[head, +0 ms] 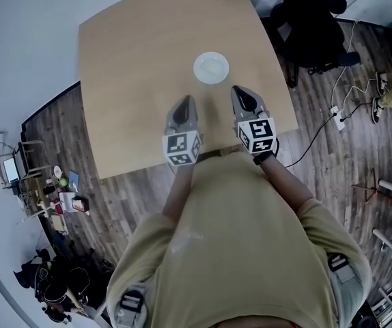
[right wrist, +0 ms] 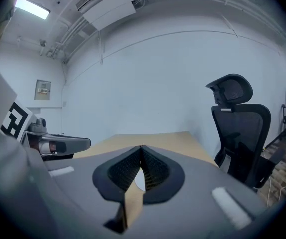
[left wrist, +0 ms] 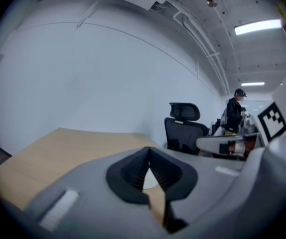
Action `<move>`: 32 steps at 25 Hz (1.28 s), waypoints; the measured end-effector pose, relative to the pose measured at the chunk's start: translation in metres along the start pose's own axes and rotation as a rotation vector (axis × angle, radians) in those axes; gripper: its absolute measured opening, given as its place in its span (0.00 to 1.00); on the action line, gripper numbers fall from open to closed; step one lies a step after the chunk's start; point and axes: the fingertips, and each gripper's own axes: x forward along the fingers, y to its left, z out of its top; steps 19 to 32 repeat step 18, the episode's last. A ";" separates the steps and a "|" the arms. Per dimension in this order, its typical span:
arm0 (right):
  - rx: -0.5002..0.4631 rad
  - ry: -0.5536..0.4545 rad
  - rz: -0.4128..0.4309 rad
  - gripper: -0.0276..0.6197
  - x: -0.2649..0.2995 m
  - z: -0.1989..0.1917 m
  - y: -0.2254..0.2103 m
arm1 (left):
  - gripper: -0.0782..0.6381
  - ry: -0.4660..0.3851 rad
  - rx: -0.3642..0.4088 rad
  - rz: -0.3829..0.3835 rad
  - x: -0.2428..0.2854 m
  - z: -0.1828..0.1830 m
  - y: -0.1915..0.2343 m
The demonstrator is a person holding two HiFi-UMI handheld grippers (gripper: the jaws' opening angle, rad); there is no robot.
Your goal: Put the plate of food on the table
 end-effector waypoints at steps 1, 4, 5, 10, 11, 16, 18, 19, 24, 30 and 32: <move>0.000 -0.001 0.000 0.05 -0.003 -0.001 0.001 | 0.11 0.002 0.000 0.000 -0.003 -0.002 -0.002; 0.001 0.006 -0.005 0.05 -0.011 -0.007 0.002 | 0.11 0.013 -0.008 0.000 -0.007 -0.009 -0.005; 0.002 0.009 -0.008 0.05 -0.013 -0.009 0.002 | 0.11 0.016 -0.013 0.001 -0.007 -0.011 -0.006; 0.006 0.017 -0.027 0.05 -0.017 -0.010 -0.002 | 0.11 0.021 -0.021 -0.017 -0.004 -0.010 -0.009; 0.005 0.020 -0.032 0.05 -0.016 -0.010 -0.002 | 0.11 0.022 -0.021 -0.027 -0.001 -0.010 -0.011; 0.008 0.038 -0.053 0.05 -0.006 -0.013 -0.010 | 0.11 0.046 -0.028 -0.057 0.013 -0.016 -0.010; 0.014 0.046 -0.061 0.05 -0.001 -0.016 -0.015 | 0.12 0.064 -0.033 -0.062 0.020 -0.021 -0.007; 0.014 0.046 -0.061 0.05 -0.001 -0.016 -0.015 | 0.12 0.064 -0.033 -0.062 0.020 -0.021 -0.007; 0.014 0.046 -0.061 0.05 -0.001 -0.016 -0.015 | 0.12 0.064 -0.033 -0.062 0.020 -0.021 -0.007; 0.014 0.046 -0.061 0.05 -0.001 -0.016 -0.015 | 0.12 0.064 -0.033 -0.062 0.020 -0.021 -0.007; 0.014 0.046 -0.061 0.05 -0.001 -0.016 -0.015 | 0.12 0.064 -0.033 -0.062 0.020 -0.021 -0.007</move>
